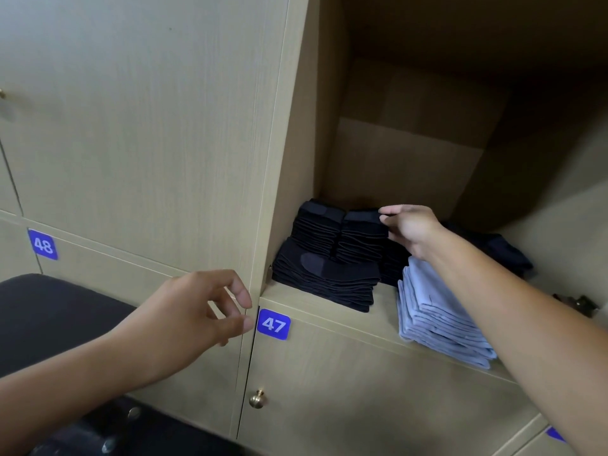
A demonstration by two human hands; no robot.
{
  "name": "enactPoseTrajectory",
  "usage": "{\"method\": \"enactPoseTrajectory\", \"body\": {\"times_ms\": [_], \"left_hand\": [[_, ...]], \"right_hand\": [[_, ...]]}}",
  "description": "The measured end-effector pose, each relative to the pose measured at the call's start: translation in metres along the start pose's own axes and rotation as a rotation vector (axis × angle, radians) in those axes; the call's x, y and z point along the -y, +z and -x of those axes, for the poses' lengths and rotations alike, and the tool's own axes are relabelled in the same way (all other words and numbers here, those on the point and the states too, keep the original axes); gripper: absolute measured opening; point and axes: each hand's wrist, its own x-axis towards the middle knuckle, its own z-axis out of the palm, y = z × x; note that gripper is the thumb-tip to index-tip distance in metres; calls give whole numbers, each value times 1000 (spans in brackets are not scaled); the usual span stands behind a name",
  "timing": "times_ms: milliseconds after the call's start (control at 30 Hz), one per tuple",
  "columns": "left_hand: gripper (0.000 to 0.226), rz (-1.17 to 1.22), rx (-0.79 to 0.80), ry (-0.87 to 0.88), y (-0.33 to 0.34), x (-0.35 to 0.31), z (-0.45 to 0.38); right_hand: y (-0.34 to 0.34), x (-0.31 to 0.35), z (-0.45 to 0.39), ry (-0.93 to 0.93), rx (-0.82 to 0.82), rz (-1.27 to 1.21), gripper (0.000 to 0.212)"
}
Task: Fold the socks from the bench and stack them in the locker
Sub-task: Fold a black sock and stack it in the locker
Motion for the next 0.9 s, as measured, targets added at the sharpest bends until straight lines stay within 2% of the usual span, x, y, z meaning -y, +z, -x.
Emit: {"method": "enactPoseTrajectory", "body": {"times_ms": [233,367,700,900], "left_hand": [[14,6,1,18,-3,2,2],[14,6,-2,26,-8,5,3],[13,-107,-8,26,-31,24,12],[14,-209,3,-5,-53,47,23]], "right_hand": [[1,-2,0,-102,-131,280,23],[-2,-1,7,-139,-143,365,20],[-1,-1,72,-307,0,457,8],[13,3,138,-446,170,539,9]]}}
